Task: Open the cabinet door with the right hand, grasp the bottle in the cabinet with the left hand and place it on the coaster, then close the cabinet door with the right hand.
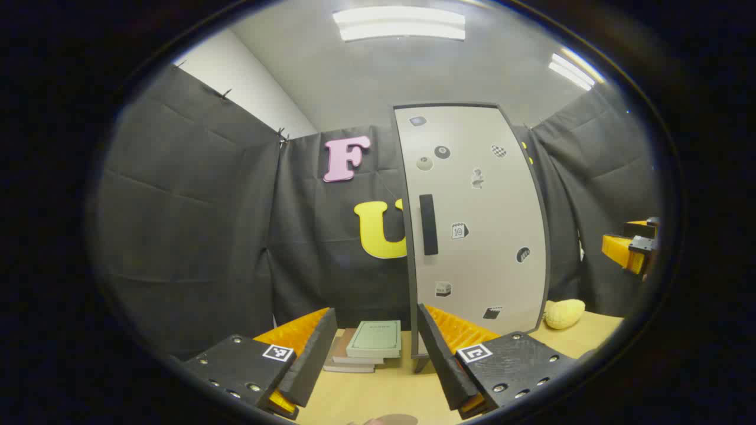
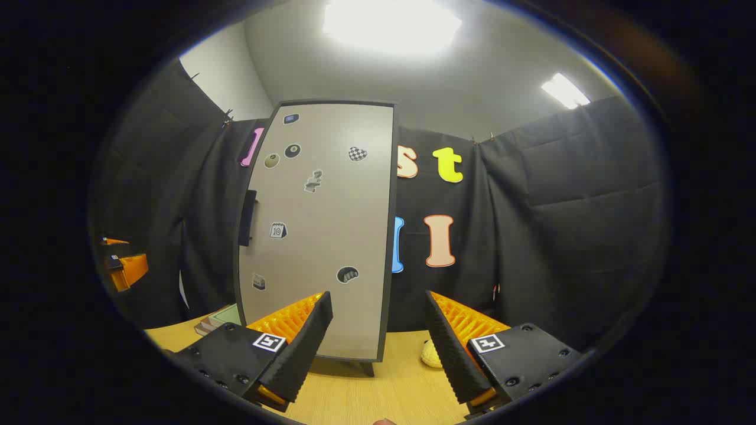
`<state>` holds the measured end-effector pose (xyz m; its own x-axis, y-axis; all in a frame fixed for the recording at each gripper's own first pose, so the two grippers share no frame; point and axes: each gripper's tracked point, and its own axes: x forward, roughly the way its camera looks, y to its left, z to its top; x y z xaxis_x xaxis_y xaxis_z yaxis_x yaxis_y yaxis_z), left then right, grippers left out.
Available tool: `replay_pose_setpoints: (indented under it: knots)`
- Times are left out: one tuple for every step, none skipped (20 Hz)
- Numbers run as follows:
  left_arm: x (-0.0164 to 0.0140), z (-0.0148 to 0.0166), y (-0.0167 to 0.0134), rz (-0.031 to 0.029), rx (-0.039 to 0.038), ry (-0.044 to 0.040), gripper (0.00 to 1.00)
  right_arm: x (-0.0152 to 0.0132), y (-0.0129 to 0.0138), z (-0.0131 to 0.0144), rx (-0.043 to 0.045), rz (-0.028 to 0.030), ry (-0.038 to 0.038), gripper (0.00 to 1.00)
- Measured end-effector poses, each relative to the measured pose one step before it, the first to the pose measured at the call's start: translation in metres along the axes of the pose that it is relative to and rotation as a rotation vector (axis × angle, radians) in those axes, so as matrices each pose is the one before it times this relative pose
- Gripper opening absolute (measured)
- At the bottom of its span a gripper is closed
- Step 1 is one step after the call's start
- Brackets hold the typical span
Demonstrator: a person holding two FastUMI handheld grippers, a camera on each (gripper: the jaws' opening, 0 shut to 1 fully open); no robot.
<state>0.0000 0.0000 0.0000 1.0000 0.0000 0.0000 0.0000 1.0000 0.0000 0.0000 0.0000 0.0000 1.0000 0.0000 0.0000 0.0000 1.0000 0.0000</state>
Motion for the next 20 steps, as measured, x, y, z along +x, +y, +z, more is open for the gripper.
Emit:
replay_pose_setpoints:
  knots:
    - [-0.00069,-0.00004,0.00090,0.00139,-0.00072,0.00009,0.85,-0.00011,0.00024,0.00054,0.00238,0.00028,0.00016,0.98]
    - [-0.00003,0.00047,0.00052,0.00202,-0.00069,-0.00056,0.85,-0.00017,0.00078,0.00099,0.00241,-0.00072,-0.00024,0.98]
    - [-0.00137,0.00015,0.00072,0.00089,-0.00013,-0.00180,0.82,0.00006,-0.00045,-0.00023,0.00206,-0.00202,-0.00013,0.98]
    - [0.00021,0.00148,0.00154,0.00093,0.00116,-0.00114,0.85,-0.00013,0.00084,0.00102,0.00257,-0.00115,0.00063,0.98]
    - [-0.00113,-0.00031,0.00024,0.00110,0.00265,-0.00131,0.85,0.00051,0.00027,-0.00046,0.00258,0.00061,0.00089,0.98]
    - [-0.00070,0.00100,0.00109,0.00282,0.00345,-0.00024,0.82,-0.00013,0.00083,0.00058,0.00080,0.00022,0.00009,0.98]
    - [-0.00113,0.00025,0.00174,0.00118,0.00148,-0.00164,0.85,-0.00054,0.00004,0.00047,-0.00108,0.00024,-0.00171,0.98]
    - [-0.00030,0.00071,0.00148,0.00115,0.00046,-0.00004,0.82,-0.00057,0.00039,0.00128,-0.00131,-0.00018,-0.00182,0.98]
    - [-0.00051,0.00004,0.00037,0.00147,0.00040,-0.00003,0.82,-0.00002,0.00071,0.00020,0.00032,0.00092,-0.00081,0.98]
    - [-0.00002,0.00028,0.00129,0.00229,0.00061,0.00132,0.82,-0.00002,0.00152,0.00087,0.00302,0.00246,0.00122,0.98]
    - [-0.00050,-0.00108,0.00196,0.00296,-0.00011,0.00036,0.87,0.00056,0.00112,-0.00038,0.00441,0.00221,0.00268,0.98]
    - [0.00028,0.00134,0.00088,0.00191,-0.00005,-0.00090,0.82,0.00027,0.00091,0.00046,0.00431,0.00119,0.00342,0.98]
    - [-0.00130,-0.00011,0.00140,0.00391,0.00037,-0.00154,0.82,0.00037,0.00071,-0.00063,0.00384,0.00121,0.00375,0.98]
    - [-0.00041,0.00107,0.00152,0.00223,-0.00023,-0.00205,0.82,-0.00013,0.00108,0.00030,0.00312,0.00215,0.00329,0.98]
    - [-0.00006,0.00079,0.00097,0.00171,0.00031,-0.00114,0.82,0.00145,0.00108,0.00073,0.00274,0.00227,0.00141,0.98]
    - [-0.00080,0.00125,0.00183,0.00261,0.00183,-0.00066,0.82,0.00132,0.00178,0.00193,0.00334,0.00419,0.00035,0.98]
    - [-0.00117,-0.00060,0.00232,0.00348,0.00221,-0.00060,0.82,0.00116,0.00284,0.00189,0.00520,0.00694,0.00466,0.98]
    - [-0.00027,0.00092,0.00093,0.00157,0.00160,0.00105,0.82,0.00317,0.00312,0.00235,0.00626,0.00783,0.00401,0.98]
    - [-0.00027,0.00080,0.00178,0.00340,0.00242,0.00128,0.87,0.00292,0.00312,0.00444,0.00604,0.00754,0.00036,0.98]
    - [-0.00066,0.00136,0.00364,0.00720,0.00275,0.00084,0.82,0.00408,0.00365,0.00615,0.00612,0.00743,-0.00239,0.98]
